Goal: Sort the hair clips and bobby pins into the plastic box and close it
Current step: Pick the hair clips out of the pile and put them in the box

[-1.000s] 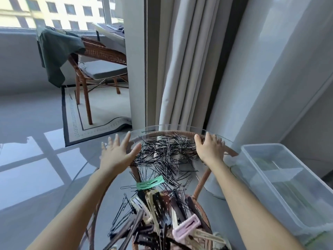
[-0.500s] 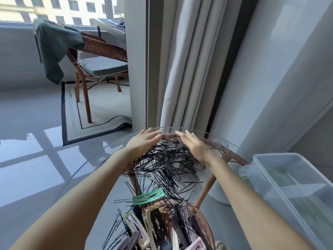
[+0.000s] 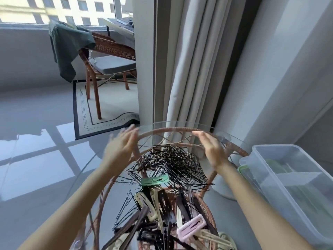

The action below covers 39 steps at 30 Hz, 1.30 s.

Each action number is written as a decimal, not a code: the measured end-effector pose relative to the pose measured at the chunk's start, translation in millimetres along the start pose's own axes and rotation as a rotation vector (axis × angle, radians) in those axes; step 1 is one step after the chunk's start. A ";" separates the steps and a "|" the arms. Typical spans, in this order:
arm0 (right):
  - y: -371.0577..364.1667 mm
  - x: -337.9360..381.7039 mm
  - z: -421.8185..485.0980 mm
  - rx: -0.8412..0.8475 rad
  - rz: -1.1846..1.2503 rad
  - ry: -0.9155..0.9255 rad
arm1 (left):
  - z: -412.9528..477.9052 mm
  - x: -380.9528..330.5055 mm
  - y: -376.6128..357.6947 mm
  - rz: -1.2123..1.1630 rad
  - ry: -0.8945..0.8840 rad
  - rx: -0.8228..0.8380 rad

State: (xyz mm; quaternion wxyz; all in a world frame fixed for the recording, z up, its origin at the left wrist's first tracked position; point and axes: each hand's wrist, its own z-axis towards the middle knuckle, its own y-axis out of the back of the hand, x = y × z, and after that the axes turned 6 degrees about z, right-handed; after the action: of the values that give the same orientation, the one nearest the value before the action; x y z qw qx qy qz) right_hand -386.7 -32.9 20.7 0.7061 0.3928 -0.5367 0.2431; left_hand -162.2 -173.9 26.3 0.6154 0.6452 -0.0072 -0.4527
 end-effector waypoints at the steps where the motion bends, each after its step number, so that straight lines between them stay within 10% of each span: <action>1: 6.8 -3.0 -3.9 -0.121 -0.049 -0.056 | -10.3 11.4 3.7 0.073 0.048 -0.056; 15: -52.6 17.4 -69.9 0.126 0.015 -0.038 | -61.9 -32.4 -40.1 -0.185 0.032 -0.009; 19: -35.8 20.8 -38.0 -0.068 -0.031 0.044 | -32.7 -14.9 -27.5 -0.181 0.032 -0.155; 26: -58.4 8.9 8.6 0.183 -0.339 -0.030 | 22.4 -17.1 -49.4 0.145 -0.053 0.202; 35: -49.9 13.9 -45.4 0.323 0.069 -0.020 | -31.5 -33.9 -37.2 -0.230 -0.069 0.208; 39: -27.7 31.6 -76.7 0.127 -0.147 0.073 | -51.3 -42.7 -18.1 -0.268 -0.058 0.233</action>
State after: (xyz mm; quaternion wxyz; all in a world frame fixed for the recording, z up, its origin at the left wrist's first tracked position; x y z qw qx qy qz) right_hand -312.4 11.3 33.7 0.7147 0.4661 -0.4639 0.2381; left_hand -166.9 -104.9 27.8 0.4702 0.6941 0.0086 -0.5450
